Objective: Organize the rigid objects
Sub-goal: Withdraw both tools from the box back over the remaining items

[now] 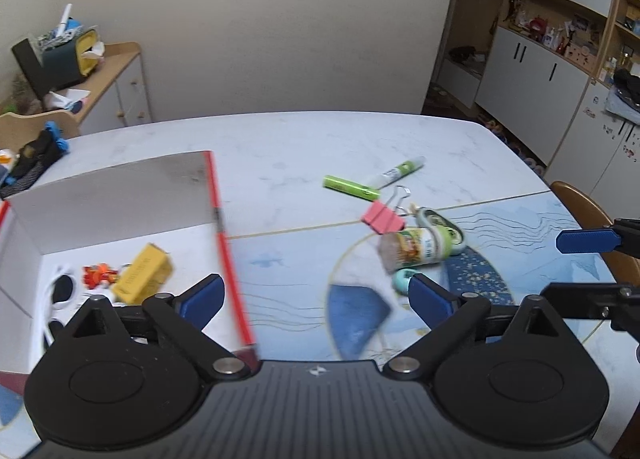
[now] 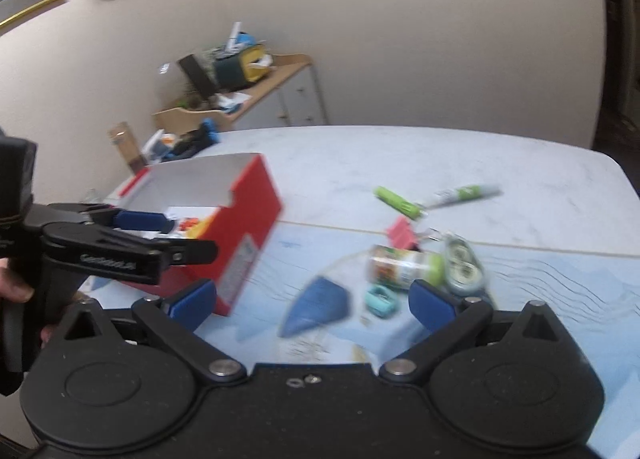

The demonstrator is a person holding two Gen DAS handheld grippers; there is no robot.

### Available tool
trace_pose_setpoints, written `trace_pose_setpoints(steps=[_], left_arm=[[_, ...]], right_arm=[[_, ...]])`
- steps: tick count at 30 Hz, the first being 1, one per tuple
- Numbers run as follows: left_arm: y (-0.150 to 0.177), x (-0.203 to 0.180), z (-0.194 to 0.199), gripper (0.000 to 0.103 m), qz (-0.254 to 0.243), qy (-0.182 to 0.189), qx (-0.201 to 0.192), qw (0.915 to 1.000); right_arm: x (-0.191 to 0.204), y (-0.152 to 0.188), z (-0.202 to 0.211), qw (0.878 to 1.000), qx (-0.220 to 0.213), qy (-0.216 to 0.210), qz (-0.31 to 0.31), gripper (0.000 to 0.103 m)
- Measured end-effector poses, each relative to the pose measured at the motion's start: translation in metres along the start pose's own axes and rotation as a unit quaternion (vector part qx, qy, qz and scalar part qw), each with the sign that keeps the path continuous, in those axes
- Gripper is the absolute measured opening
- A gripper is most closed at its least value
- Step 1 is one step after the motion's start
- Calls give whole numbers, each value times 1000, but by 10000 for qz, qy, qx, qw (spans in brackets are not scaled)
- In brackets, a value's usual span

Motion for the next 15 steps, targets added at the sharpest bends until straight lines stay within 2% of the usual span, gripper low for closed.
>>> trace_pose_setpoints(steps=[7,15], left_arm=[[-3,-32,-26,102,-18,-56,101,9999],[-5,-77,-58,102,-297,229,244,9990]], right_arm=[[-55,5,9,9990,-78,369,-249,103],[-110,3,7,9969,-29,771,-158,103]])
Point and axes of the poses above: each gripper's, at about its wrist camera, not at the fingertips, and z roughly against the way its jaws point, x to its left, y to its underside, the point moved 10 cm from there along -z, roughly the way its jaws point, and after that the axes turned 6 degrees about x, right-handed, at the moved point
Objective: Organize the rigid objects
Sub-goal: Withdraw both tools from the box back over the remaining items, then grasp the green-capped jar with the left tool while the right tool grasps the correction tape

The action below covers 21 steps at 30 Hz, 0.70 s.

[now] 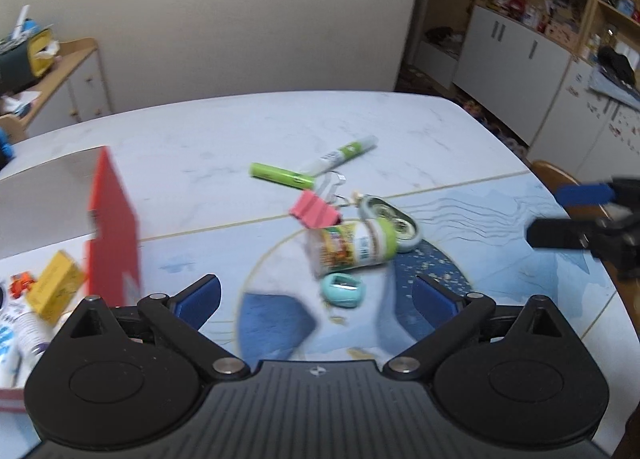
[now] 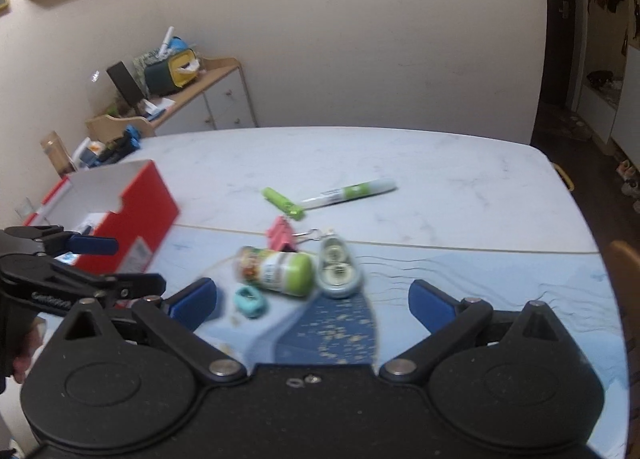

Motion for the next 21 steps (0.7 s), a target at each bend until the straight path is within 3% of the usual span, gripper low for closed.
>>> trace_pose_setpoints(steps=[10,21], left_arm=[[-11,-37,-57,102,-142,-16,102,9998],[-26,-40,-98,102,-78,-367,-66,9993]], right_arm=[[-36,-26,-43,9993,319,196,3,102],[-42,-40,-114,9951,927,115,-315,96]])
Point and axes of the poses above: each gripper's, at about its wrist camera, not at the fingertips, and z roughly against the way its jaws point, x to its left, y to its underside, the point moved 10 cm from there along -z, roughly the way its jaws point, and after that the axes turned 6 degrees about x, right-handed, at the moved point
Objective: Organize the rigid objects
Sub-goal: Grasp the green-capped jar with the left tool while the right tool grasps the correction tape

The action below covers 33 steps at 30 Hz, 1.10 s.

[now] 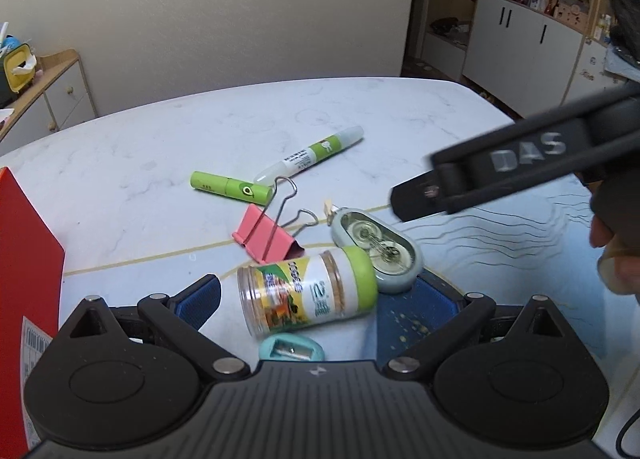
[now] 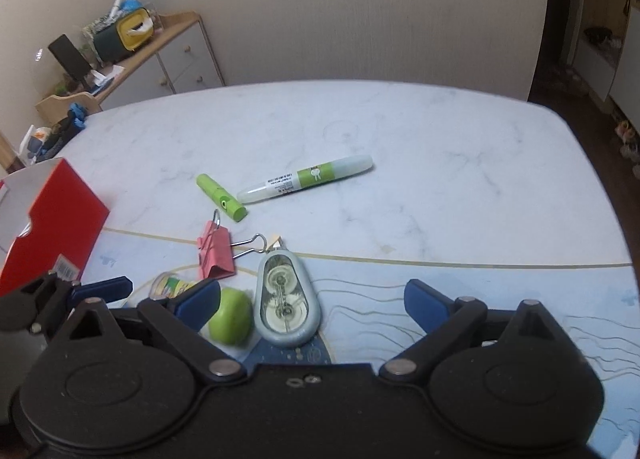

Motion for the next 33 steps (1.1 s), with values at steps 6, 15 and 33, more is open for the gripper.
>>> trace_pose_setpoints(steps=[6,15,33], left_arm=[[1,5,-14,102,260,29,-3,9997],[4,6,-26,101,303,-13,26,9995],[12,8,-28,84,487,99,160,9986]], right_arm=[[10,-4,-33,9995,301,-26,-37,87],[14,-2,-65,9980,606,143,-50,74],[15,-2,-69,9970,598,439,203,42]])
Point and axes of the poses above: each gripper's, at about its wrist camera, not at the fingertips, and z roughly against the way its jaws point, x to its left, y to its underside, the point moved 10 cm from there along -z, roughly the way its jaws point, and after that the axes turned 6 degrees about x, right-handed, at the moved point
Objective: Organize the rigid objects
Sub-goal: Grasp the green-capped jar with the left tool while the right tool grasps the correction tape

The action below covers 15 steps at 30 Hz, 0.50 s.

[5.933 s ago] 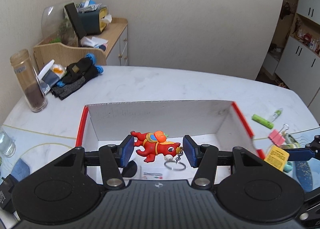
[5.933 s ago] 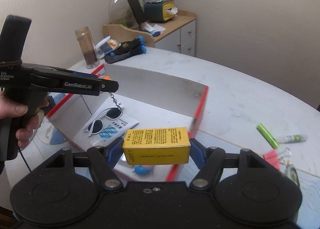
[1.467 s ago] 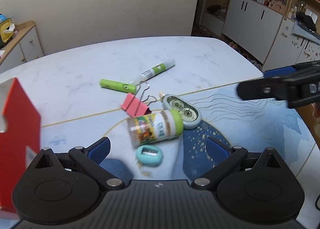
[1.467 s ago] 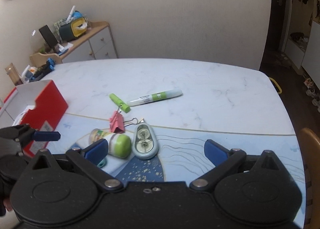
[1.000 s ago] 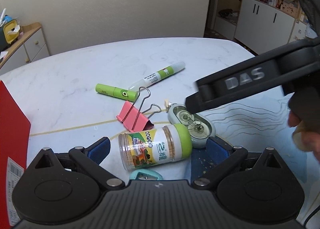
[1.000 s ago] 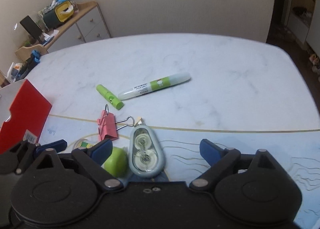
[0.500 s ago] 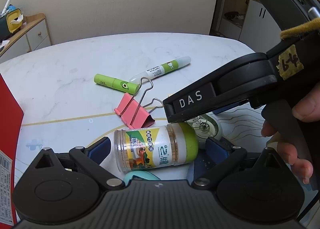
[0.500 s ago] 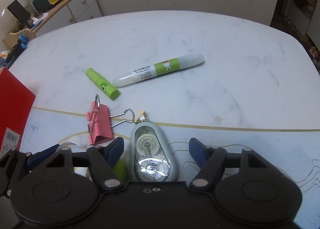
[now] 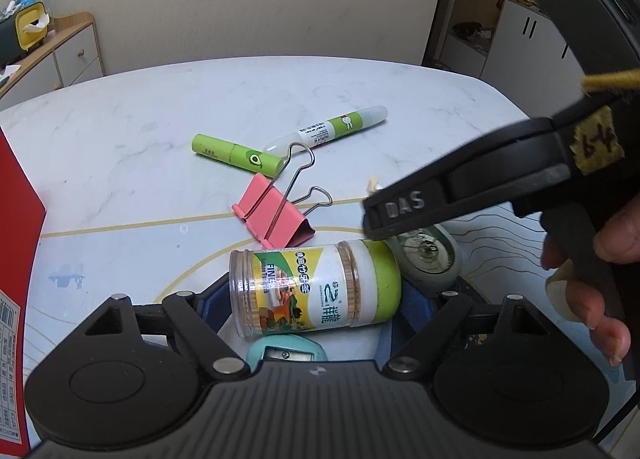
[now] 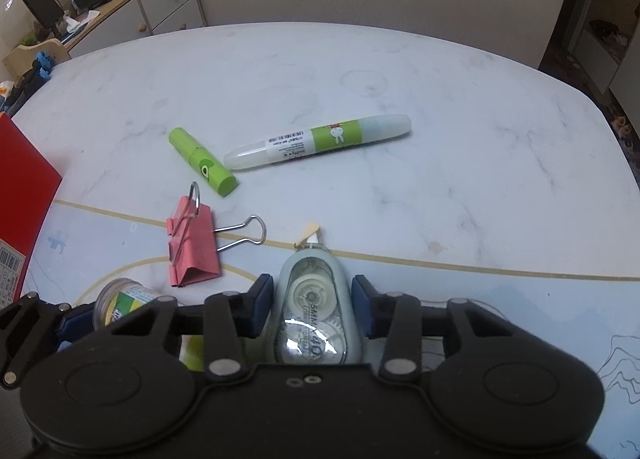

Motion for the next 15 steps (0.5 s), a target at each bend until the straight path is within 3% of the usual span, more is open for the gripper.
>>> trace_pose_setpoints(steps=[15], left_arm=[[3,-4,38,84,-94,189,-52,9998]], right_arm=[[-17,34,53,9994,-211,-243,-139,42]])
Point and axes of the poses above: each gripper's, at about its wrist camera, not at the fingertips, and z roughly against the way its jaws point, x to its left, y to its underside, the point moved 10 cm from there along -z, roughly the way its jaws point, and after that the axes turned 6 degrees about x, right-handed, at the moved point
